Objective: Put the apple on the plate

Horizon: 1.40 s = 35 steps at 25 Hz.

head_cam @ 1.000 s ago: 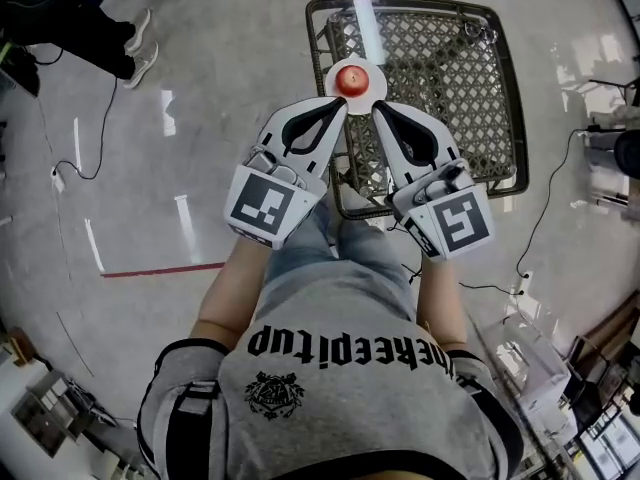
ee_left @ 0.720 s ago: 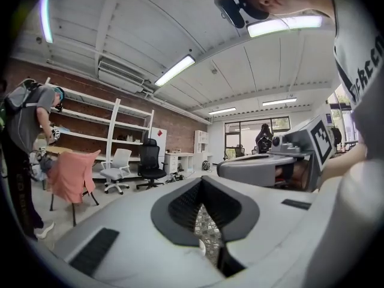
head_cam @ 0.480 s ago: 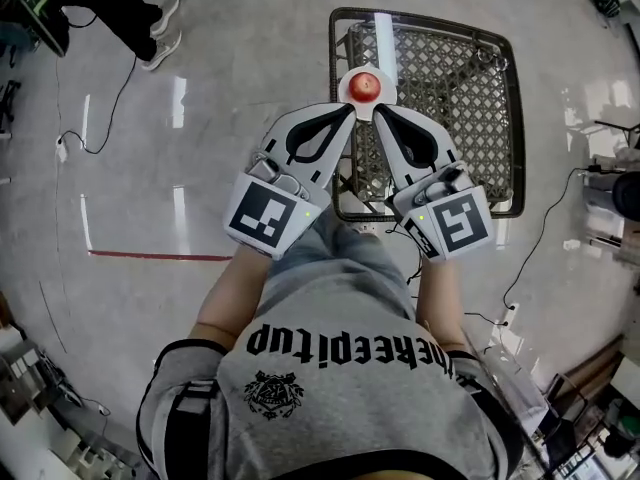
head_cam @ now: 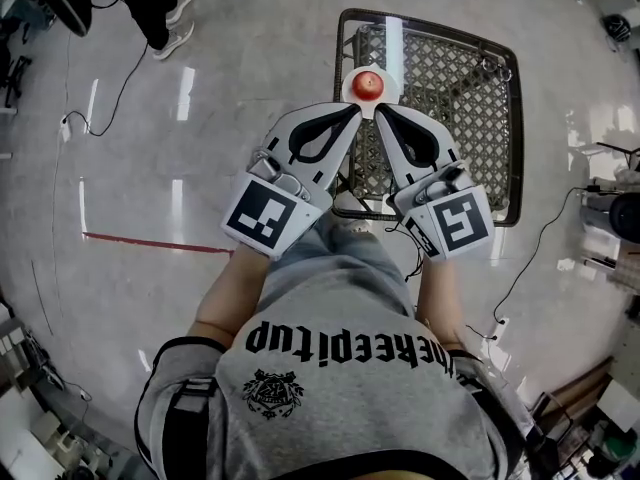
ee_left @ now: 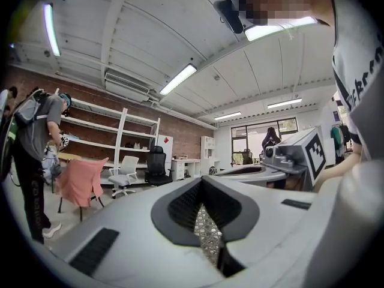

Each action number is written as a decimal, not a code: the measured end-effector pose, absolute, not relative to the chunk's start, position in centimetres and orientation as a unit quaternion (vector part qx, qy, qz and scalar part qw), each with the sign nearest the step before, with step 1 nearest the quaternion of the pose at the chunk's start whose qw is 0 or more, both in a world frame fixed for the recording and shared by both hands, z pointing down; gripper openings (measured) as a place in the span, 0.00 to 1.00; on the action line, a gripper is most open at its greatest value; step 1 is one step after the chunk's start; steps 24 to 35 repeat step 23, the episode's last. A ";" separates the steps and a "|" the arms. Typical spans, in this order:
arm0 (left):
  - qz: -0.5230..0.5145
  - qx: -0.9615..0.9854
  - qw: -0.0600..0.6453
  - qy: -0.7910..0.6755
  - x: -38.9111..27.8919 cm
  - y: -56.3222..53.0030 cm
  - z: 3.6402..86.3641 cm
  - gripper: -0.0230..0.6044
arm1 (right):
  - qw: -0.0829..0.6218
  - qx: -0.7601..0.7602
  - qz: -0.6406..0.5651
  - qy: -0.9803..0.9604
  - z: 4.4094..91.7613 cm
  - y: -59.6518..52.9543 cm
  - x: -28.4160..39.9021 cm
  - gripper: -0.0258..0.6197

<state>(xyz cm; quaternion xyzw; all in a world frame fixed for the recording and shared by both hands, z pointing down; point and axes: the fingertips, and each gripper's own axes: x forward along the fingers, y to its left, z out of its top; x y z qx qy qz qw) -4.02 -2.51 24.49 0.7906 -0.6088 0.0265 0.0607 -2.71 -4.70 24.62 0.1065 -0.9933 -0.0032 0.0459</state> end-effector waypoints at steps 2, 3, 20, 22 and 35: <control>0.026 0.789 0.059 -0.611 -3.8 -2.6 24.5 0.05 | 0.046 0.103 -0.003 -0.994 24.8 -4.7 -2.5 0.05; 0.023 0.789 0.057 -0.611 -3.8 -2.6 24.4 0.05 | 0.045 0.101 -0.003 -0.994 24.8 -4.6 -2.3 0.05; 0.013 0.791 0.026 -0.611 -1.6 -3.9 23.5 0.05 | 0.029 0.107 -0.001 -0.994 24.2 -5.6 0.4 0.05; 0.013 0.789 0.028 -0.613 -1.5 -4.0 23.7 0.05 | 0.028 0.107 -0.001 -0.994 24.3 -5.7 0.6 0.05; 0.013 0.789 0.029 -0.614 -1.4 -4.0 23.8 0.05 | 0.027 0.107 -0.001 -0.994 24.3 -5.7 0.7 0.05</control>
